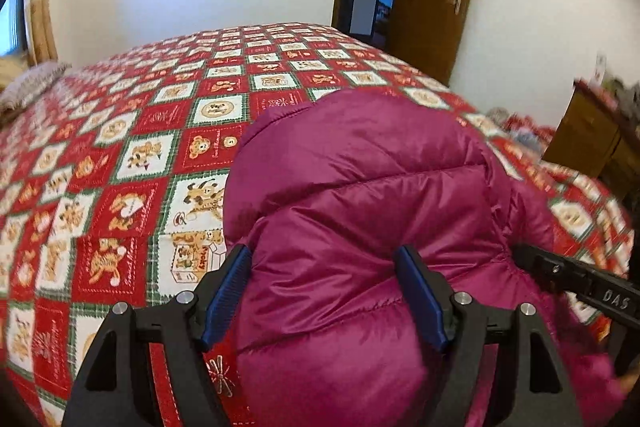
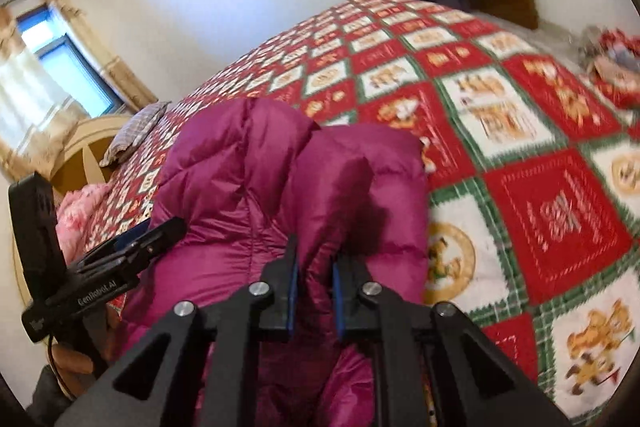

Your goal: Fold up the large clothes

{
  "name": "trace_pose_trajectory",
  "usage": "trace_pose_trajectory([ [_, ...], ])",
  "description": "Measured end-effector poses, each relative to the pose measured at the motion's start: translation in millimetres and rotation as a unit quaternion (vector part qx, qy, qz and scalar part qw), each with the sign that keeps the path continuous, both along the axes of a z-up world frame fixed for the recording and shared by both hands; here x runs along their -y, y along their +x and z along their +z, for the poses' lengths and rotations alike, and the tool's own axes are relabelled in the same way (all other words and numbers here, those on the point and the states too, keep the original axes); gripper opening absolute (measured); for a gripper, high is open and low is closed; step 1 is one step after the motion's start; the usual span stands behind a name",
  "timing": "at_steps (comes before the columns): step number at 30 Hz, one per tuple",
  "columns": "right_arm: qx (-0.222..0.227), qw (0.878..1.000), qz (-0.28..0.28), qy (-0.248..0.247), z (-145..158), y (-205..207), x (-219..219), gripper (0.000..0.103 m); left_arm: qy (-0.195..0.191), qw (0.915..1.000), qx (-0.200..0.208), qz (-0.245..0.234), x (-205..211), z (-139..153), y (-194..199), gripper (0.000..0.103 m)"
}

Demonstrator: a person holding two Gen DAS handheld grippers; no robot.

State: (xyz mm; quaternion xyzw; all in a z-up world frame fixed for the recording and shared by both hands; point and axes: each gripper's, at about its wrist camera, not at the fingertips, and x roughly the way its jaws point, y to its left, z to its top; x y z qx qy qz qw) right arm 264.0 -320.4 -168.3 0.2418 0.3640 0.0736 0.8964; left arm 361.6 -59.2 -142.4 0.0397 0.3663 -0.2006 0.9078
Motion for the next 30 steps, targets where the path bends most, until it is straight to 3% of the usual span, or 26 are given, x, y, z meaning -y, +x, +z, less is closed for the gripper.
trace_pose_trajectory([
  [10,-0.028,1.000,0.012,-0.006,-21.2,2.8,6.7,0.018,0.056,0.9978,0.033,0.011,18.7,-29.6,-3.6,0.087],
  [15,-0.033,0.999,-0.013,-0.035,16.2,-16.7,22.3,0.027,0.053,0.9980,0.033,0.012,16.3,-28.9,-5.7,0.087],
  [17,-0.018,0.998,-0.033,-0.041,48.4,-20.5,24.6,0.029,0.060,0.9974,0.036,0.015,19.4,-28.1,-6.7,0.087],
  [19,-0.014,0.999,-0.038,-0.027,73.3,-11.5,20.2,0.029,0.070,0.9966,0.040,0.018,23.0,-27.3,-8.5,0.087],
  [23,-0.029,0.999,-0.042,0.013,92.7,23.4,-1.1,0.029,0.083,0.9951,0.046,0.025,26.9,-26.3,-12.2,0.087],
  [26,-0.056,0.997,-0.052,-0.020,78.3,44.9,-19.7,0.029,0.090,0.9945,0.048,0.027,28.4,-26.5,-13.5,0.087],
  [30,-0.086,0.985,-0.097,-0.117,32.8,52.4,-22.8,0.028,0.089,0.9946,0.047,0.026,28.3,-26.5,-12.8,0.087],
])
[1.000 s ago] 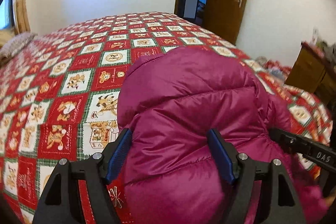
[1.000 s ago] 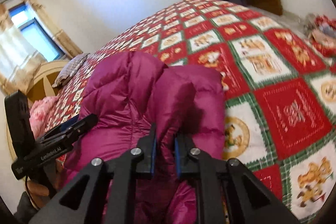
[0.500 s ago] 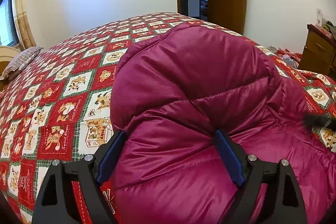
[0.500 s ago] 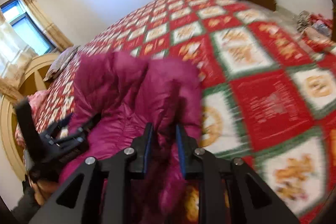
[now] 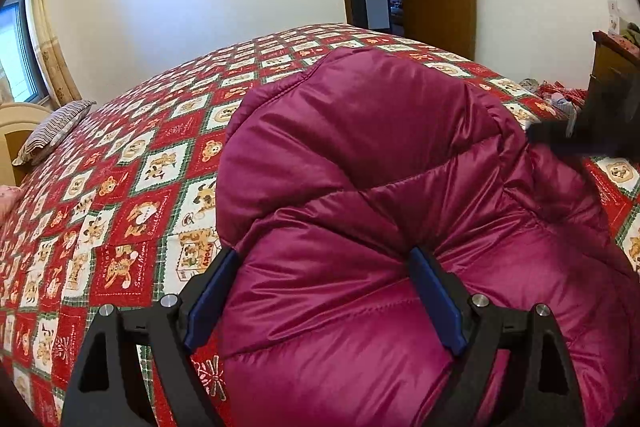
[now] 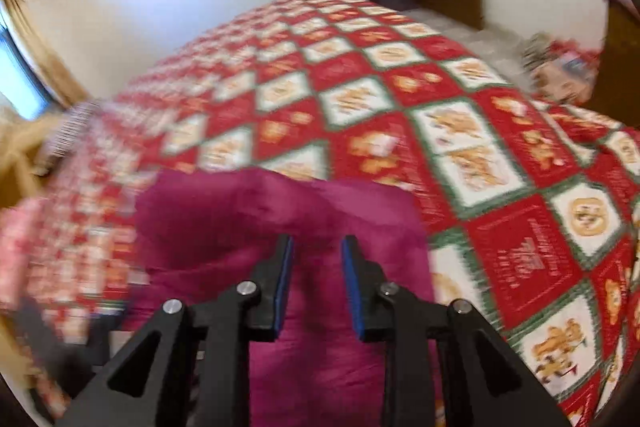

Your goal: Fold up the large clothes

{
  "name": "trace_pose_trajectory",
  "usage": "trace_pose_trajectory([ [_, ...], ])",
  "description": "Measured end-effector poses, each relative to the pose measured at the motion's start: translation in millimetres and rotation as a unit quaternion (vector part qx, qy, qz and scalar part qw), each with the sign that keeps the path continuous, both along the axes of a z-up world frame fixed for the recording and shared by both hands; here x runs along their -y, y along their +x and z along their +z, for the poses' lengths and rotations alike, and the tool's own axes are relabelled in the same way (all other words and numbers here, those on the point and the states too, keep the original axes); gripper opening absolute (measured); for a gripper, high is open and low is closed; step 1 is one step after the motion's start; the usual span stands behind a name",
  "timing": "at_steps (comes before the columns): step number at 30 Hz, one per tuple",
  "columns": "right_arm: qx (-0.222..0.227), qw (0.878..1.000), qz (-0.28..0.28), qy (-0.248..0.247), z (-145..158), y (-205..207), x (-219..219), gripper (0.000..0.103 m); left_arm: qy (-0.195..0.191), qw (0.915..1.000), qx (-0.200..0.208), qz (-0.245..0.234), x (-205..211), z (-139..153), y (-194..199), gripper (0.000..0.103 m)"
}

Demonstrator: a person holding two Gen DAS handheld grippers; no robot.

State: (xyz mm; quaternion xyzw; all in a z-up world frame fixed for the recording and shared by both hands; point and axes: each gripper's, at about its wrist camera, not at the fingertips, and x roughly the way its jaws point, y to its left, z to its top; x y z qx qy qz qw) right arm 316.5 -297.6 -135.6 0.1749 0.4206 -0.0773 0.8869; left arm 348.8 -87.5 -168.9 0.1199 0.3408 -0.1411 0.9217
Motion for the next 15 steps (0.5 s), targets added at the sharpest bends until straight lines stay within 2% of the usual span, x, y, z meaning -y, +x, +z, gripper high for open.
trace_pose_trajectory([
  [2,0.001,1.000,-0.009,-0.019,-22.0,-3.4,8.9,0.027,-0.001,1.0000,-0.001,-0.001,0.4,0.2,0.3,0.087],
  [5,0.016,1.000,-0.002,-0.012,-39.0,-6.1,15.5,0.027,0.000,1.0000,-0.009,-0.002,1.5,1.9,2.7,0.088],
  [10,0.038,0.997,0.014,-0.061,-49.4,-8.5,4.8,0.027,-0.030,0.9987,-0.040,-0.007,-8.3,11.3,11.9,0.089],
  [12,0.045,0.997,0.014,-0.056,-50.5,-11.6,5.7,0.027,-0.050,0.9979,-0.040,0.002,-15.1,21.0,18.5,0.089],
  [15,0.049,0.998,0.016,-0.035,-53.5,-10.3,9.9,0.027,-0.060,0.9973,-0.037,0.020,-19.8,30.7,40.1,0.089],
])
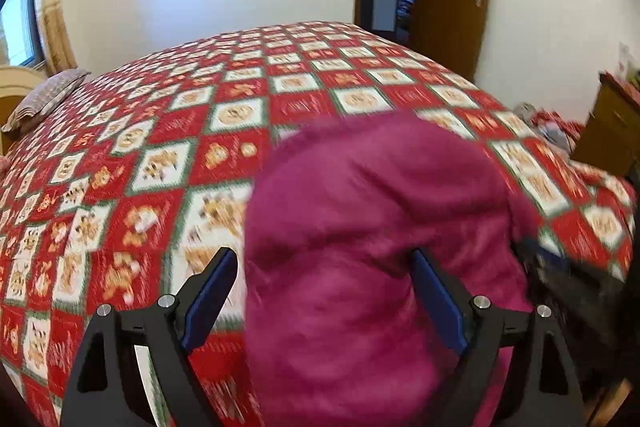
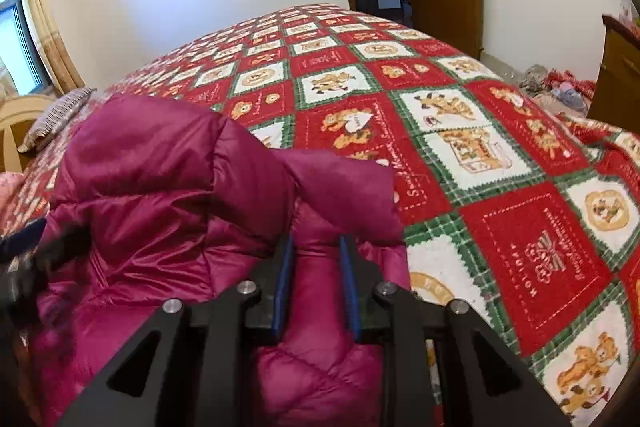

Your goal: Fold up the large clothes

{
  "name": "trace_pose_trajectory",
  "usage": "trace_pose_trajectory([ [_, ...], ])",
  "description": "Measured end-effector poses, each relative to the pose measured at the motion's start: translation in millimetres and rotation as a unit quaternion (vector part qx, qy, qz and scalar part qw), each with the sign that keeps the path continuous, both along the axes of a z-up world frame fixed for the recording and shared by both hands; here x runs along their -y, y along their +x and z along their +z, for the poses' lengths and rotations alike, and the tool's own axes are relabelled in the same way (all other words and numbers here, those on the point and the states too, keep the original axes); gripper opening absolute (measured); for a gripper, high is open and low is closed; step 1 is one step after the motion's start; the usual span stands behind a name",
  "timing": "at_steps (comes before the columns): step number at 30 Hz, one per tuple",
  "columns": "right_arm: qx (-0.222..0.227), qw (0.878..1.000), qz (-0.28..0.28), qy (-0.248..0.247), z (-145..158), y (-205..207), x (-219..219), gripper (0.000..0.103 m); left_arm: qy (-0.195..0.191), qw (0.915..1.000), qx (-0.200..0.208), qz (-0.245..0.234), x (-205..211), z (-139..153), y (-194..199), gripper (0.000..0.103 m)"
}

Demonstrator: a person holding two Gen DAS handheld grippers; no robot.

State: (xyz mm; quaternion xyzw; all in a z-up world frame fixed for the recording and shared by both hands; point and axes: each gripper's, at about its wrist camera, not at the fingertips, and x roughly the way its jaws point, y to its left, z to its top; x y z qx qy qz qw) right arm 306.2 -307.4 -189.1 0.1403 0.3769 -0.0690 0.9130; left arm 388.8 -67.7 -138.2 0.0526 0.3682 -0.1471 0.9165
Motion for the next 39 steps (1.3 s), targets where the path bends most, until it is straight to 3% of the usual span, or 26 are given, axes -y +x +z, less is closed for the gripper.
trace_pose_trajectory([
  [6,0.007,1.000,0.002,0.028,-4.7,-1.0,6.0,0.027,0.023,0.9992,-0.031,0.011,17.5,-15.6,48.8,0.102],
  [9,0.012,0.999,0.003,0.049,-6.8,-2.0,10.5,0.027,0.028,0.9980,-0.054,0.015,22.3,-29.7,56.9,0.102],
  [16,0.019,0.998,0.002,0.066,-9.1,-4.3,13.0,0.027,0.048,0.9970,-0.058,0.017,30.9,-43.8,60.0,0.102],
  [20,0.024,0.996,-0.001,0.085,-13.8,-3.1,17.7,0.027,0.022,0.9964,-0.081,0.014,27.8,-54.3,70.7,0.103],
  [23,0.021,0.997,-0.001,0.072,-12.5,-1.8,14.5,0.027,0.000,0.9952,-0.097,0.011,22.1,-55.8,73.9,0.103],
  [28,0.023,0.997,0.003,0.070,-11.7,-2.3,15.9,0.026,0.033,0.9961,-0.076,0.029,20.4,-41.1,51.7,0.102],
  [33,0.021,0.998,0.001,0.063,-10.6,-2.7,15.4,0.026,0.038,0.9976,-0.050,0.030,2.4,-12.5,3.7,0.102],
  [39,0.010,0.998,0.000,0.070,-7.2,-1.6,18.0,0.027,0.082,0.9961,-0.009,0.031,-1.6,7.2,-31.0,0.102],
])
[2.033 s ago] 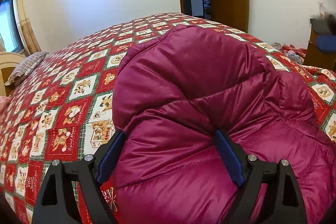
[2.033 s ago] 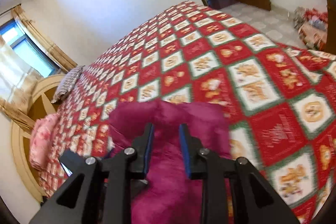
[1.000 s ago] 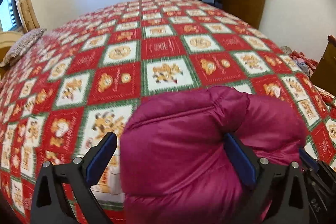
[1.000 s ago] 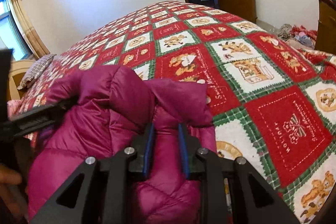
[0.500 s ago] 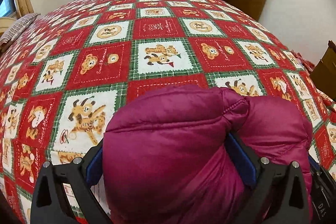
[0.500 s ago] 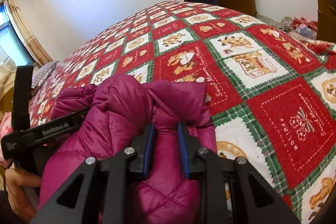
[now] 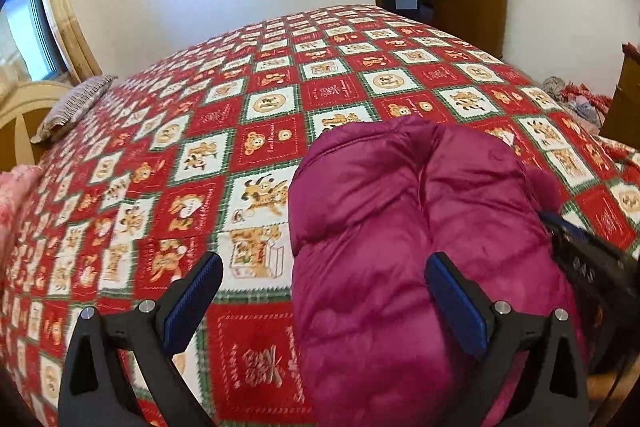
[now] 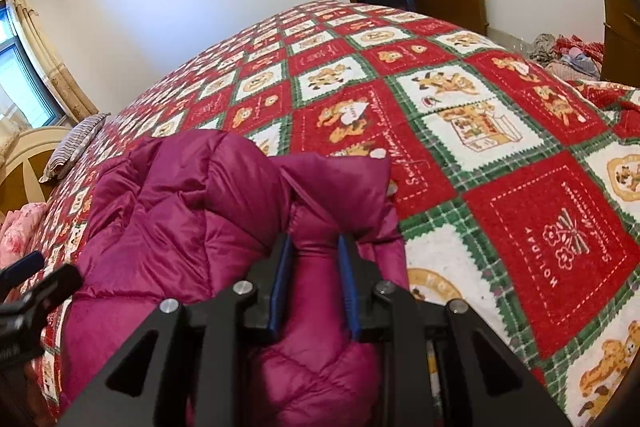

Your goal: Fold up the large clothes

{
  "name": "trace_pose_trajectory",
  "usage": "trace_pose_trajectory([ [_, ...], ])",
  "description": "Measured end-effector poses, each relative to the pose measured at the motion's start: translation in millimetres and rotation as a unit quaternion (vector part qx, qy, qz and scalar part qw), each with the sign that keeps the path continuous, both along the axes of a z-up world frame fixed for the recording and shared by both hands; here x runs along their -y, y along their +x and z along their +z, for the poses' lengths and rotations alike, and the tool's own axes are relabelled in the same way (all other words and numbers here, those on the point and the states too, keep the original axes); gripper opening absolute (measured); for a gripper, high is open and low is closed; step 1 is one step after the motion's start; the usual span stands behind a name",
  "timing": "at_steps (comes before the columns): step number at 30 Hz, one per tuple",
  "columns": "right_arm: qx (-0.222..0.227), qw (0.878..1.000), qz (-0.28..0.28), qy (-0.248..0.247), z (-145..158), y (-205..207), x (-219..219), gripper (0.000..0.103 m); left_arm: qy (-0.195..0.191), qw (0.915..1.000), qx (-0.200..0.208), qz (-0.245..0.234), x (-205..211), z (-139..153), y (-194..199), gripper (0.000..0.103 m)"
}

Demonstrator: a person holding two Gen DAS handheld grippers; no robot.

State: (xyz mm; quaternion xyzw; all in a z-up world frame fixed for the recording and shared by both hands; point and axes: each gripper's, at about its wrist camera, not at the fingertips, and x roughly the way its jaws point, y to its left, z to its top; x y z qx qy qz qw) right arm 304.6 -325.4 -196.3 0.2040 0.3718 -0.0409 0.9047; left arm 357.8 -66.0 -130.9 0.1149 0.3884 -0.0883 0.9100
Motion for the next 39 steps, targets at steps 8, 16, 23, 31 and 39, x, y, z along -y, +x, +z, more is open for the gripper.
trace_pose_trajectory([
  [8,0.033,0.998,-0.002,0.055,33.3,-49.1,13.1,0.075,0.031,0.9993,0.022,0.002,0.6,3.8,-18.3,0.102],
  [16,0.045,0.990,0.015,0.131,31.1,-86.1,46.8,0.079,-0.137,0.9902,-0.007,-0.024,-39.1,7.2,-23.1,0.102],
  [23,0.017,0.985,0.081,0.151,6.4,-59.0,31.4,0.095,-0.258,0.9639,-0.062,-0.022,-57.5,-18.4,-10.5,0.102],
  [31,0.012,0.979,0.154,0.136,-0.2,-44.0,-6.8,0.096,-0.331,0.9340,-0.125,-0.047,-60.2,-53.0,0.5,0.102],
  [39,0.000,0.981,0.178,0.077,2.3,-37.3,-46.8,0.092,-0.302,0.9412,-0.123,-0.090,-43.2,-56.6,-9.3,0.101],
])
